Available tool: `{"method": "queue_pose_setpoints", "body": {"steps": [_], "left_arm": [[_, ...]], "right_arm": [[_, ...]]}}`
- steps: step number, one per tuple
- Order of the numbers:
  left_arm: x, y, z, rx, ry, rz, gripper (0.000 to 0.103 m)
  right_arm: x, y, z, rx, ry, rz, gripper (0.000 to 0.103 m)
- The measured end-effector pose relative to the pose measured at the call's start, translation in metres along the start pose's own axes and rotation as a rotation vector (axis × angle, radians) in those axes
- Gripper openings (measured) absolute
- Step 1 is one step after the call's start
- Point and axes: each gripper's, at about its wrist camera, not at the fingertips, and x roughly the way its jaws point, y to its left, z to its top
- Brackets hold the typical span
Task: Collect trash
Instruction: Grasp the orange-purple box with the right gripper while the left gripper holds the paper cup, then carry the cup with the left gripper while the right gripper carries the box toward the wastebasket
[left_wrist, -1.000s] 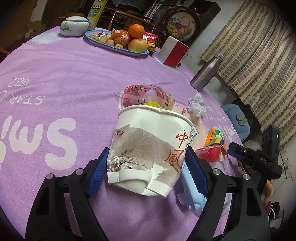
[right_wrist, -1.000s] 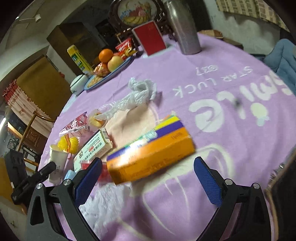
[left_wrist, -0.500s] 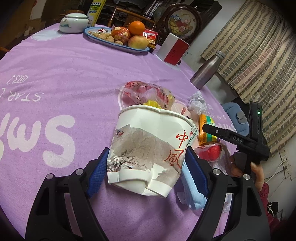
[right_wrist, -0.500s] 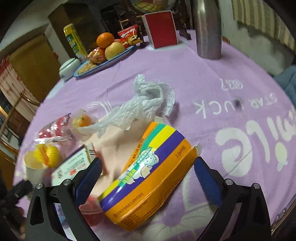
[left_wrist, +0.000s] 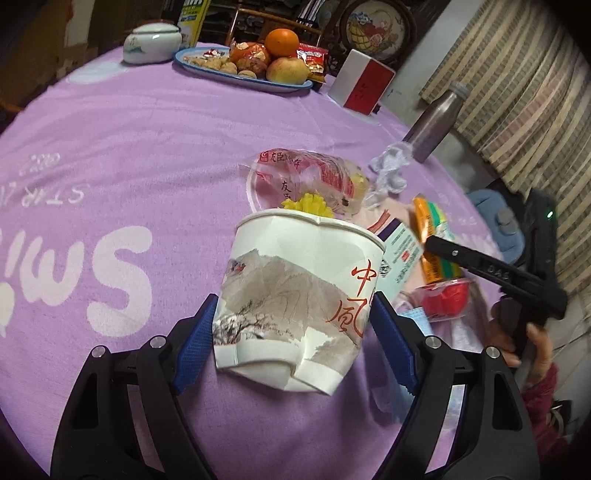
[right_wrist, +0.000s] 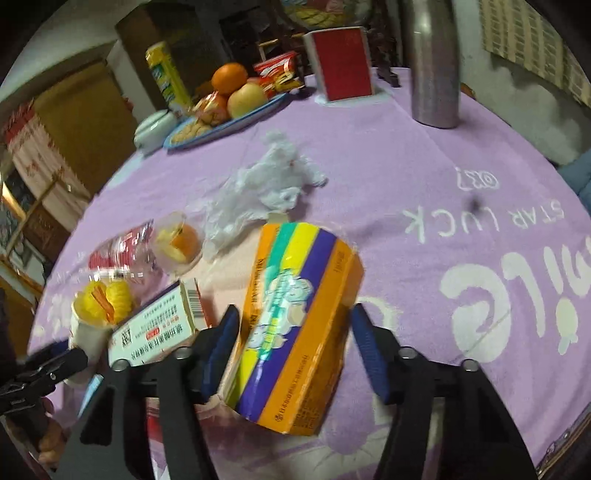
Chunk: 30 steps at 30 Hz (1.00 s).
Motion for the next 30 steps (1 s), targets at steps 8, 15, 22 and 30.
{"method": "queue_pose_setpoints", "body": {"steps": [8,15,22,30], "left_arm": [[-0.004,-0.023,-0.006,0.14,-0.059,0.107,0.076],[-0.032,-0.015,-0.014,0.097,-0.152,0.1,0.076],[-0.069,-0.018,-0.029,0.09,-0.195,0.097,0.076],[-0.117,-0.004,-0.054,0.05,-0.248,0.131,0.076]], "right_arm": [[-0.02,-0.001,-0.001,-0.006,-0.108,0.061,0.044],[-0.047,-0.007,-0.006,0.02,-0.183,0.14,0.044],[-0.072,0.006,-0.014,0.042,-0.197,0.276,0.044],[-0.102,0.042,-0.037,-0.015,-0.212,0.382,0.045]]}}
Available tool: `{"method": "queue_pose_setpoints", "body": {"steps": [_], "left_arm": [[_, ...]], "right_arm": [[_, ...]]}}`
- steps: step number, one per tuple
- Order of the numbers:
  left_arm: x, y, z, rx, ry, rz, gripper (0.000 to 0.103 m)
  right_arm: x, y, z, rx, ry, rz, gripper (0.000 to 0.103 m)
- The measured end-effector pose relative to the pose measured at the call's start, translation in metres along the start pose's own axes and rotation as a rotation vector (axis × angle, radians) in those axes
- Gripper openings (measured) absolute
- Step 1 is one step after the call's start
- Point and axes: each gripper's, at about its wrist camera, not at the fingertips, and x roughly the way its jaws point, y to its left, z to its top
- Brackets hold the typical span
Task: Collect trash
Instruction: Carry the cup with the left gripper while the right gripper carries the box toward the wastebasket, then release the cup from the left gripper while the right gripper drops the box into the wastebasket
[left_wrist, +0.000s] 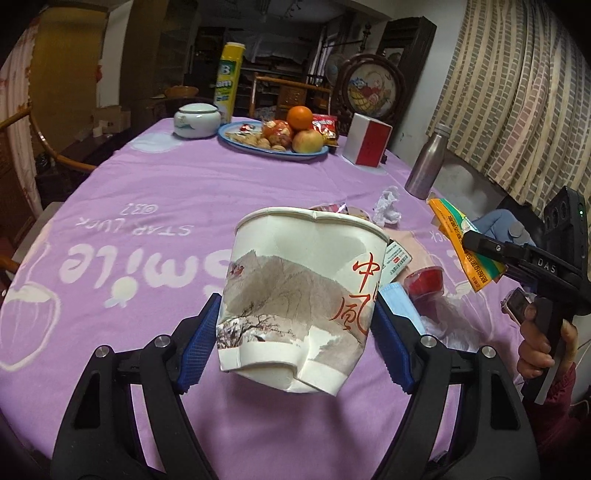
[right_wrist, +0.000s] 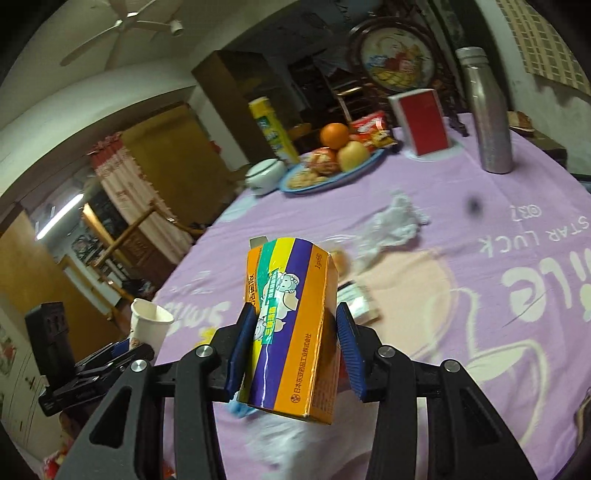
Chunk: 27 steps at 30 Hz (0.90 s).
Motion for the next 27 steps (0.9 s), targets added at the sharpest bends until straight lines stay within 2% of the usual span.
{"method": "queue_pose_setpoints", "body": {"steps": [8,14,20,26,27], "left_arm": [[-0.061,0.038,-0.027,-0.069,-0.055,0.081,0.076],[-0.114,0.076,-0.062,-0.113,-0.057,0.194,0.076],[-0.155,0.13,-0.114,-0.21,0.008,0.31,0.076],[-0.167,0.175,-0.168,-0.268,0.12,0.368,0.077],[-0.166,0.181,-0.174,-0.27,0.141,0.385,0.082]], "right_arm": [[-0.007,0.055,-0.019,-0.063,0.025,0.106,0.045],[-0.002,0.102,-0.036,-0.129,0.076,0.185,0.044],[0.019,0.151,-0.05,-0.174,0.159,0.267,0.044],[0.038,0.205,-0.072,-0.238,0.234,0.317,0.044],[0.041,0.218,-0.076,-0.258,0.247,0.325,0.044]]}}
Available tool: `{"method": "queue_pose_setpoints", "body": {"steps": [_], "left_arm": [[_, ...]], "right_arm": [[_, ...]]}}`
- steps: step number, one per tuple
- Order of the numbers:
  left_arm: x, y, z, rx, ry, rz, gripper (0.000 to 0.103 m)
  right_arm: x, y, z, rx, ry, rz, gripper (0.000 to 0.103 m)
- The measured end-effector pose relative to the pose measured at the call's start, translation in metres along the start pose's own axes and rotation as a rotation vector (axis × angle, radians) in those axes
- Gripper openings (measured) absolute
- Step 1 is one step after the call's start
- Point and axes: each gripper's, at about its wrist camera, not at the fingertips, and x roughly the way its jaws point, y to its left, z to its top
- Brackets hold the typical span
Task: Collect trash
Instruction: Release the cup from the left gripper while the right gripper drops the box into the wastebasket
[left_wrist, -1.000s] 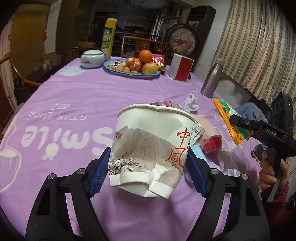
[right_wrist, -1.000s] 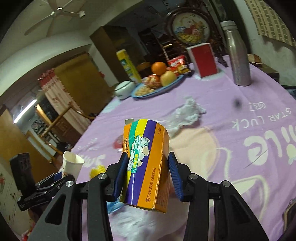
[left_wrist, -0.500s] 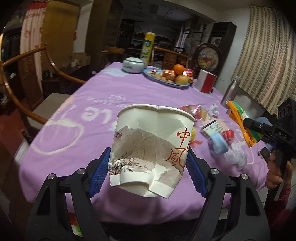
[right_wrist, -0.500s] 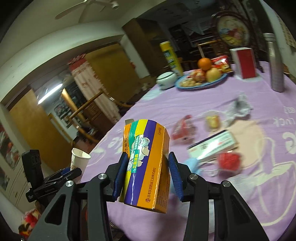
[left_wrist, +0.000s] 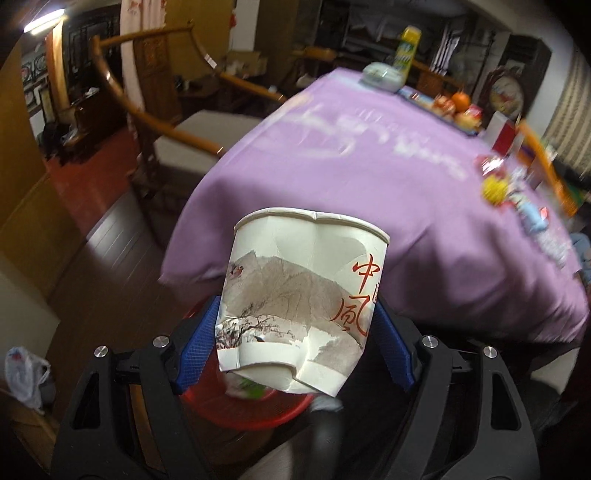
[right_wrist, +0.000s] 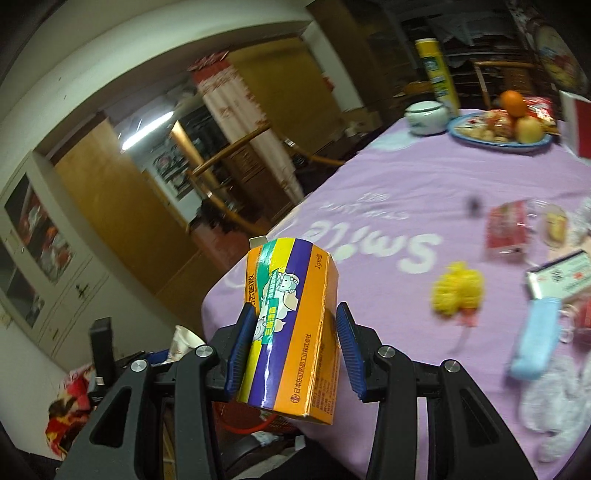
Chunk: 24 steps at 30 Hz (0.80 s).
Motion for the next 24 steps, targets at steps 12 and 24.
{"method": "queue_pose_setpoints", "body": {"steps": [12,24], "left_arm": [[-0.014,0.067,-0.016,-0.171,-0.096,0.076,0.096],[-0.022,0.096,-0.02,-0.241,-0.135,0.129,0.096]], "right_arm": [[0.073,0.097,-0.014,-0.178,0.196,0.103,0.044],[0.148,0.164,-0.037,-0.335,0.325,0.15,0.07]]}}
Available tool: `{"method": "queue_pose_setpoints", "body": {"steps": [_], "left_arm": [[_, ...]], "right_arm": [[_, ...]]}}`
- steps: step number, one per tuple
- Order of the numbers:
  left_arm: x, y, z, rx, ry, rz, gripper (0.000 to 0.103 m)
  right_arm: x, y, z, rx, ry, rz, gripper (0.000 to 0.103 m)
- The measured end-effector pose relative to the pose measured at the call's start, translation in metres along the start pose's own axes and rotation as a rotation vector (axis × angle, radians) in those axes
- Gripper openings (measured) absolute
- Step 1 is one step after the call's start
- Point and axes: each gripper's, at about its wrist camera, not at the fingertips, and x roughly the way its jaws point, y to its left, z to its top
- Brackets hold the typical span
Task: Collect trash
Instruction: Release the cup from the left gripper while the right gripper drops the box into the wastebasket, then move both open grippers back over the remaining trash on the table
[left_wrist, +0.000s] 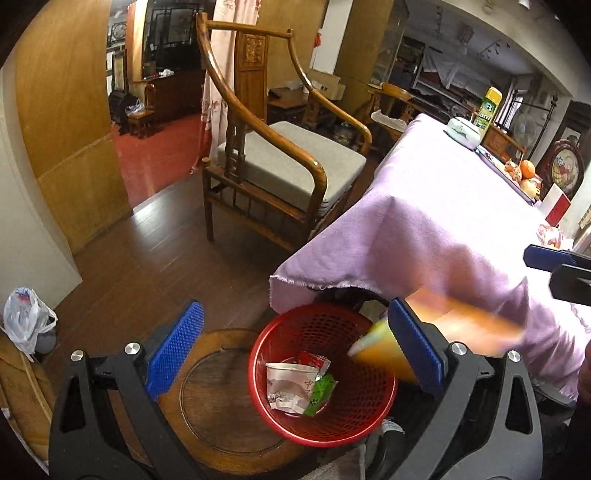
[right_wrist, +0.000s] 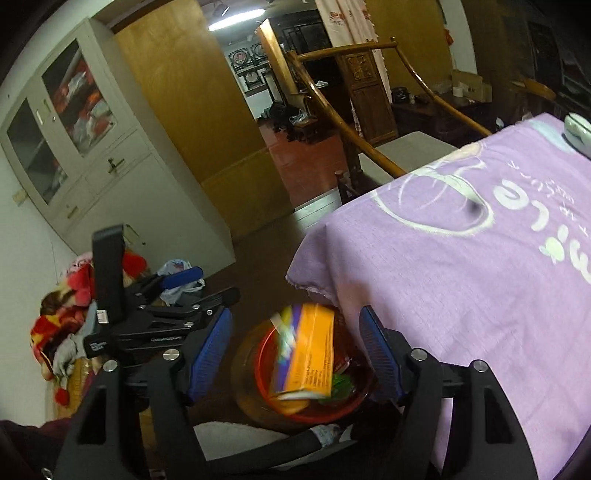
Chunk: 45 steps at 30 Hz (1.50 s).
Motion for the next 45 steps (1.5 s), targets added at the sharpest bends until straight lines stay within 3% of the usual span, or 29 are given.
{"method": "queue_pose_setpoints", "body": {"steps": [5,12,16,22,24,29,31,33,38,45], "left_arm": [[-0.002,-0.011,-0.001,0.026,-0.005,-0.01,0.096],[-0.007,-0.044,0.003,0.08,-0.015,-0.046,0.096],[-0.01,-0.076,0.004,0.127,-0.014,-0.093,0.096],[-0.014,-0.134,0.004,0.223,-0.007,-0.159,0.096],[-0.014,-0.158,0.003,0.257,-0.001,-0.192,0.096],[-0.012,-0.216,0.001,0.339,0.012,-0.264,0.096],[-0.008,-0.242,0.001,0.371,0.022,-0.297,0.096],[-0.001,-0.27,0.001,0.405,0.029,-0.325,0.096],[0.018,-0.325,0.003,0.469,0.065,-0.379,0.096],[0.052,-0.383,0.011,0.538,0.123,-0.414,0.096]], "right_arm": [[-0.022,-0.016,-0.004,0.035,-0.056,-0.034,0.072],[-0.076,-0.06,-0.019,0.132,-0.197,-0.137,0.088],[-0.129,-0.088,-0.039,0.208,-0.319,-0.236,0.096],[-0.199,-0.127,-0.08,0.299,-0.443,-0.382,0.097],[-0.221,-0.134,-0.096,0.301,-0.475,-0.471,0.097],[-0.253,-0.158,-0.134,0.309,-0.49,-0.654,0.097],[-0.265,-0.175,-0.156,0.342,-0.519,-0.641,0.097],[-0.271,-0.192,-0.172,0.406,-0.487,-0.642,0.097],[-0.277,-0.224,-0.2,0.482,-0.457,-0.763,0.097],[-0.288,-0.253,-0.227,0.546,-0.491,-0.824,0.097]]}}
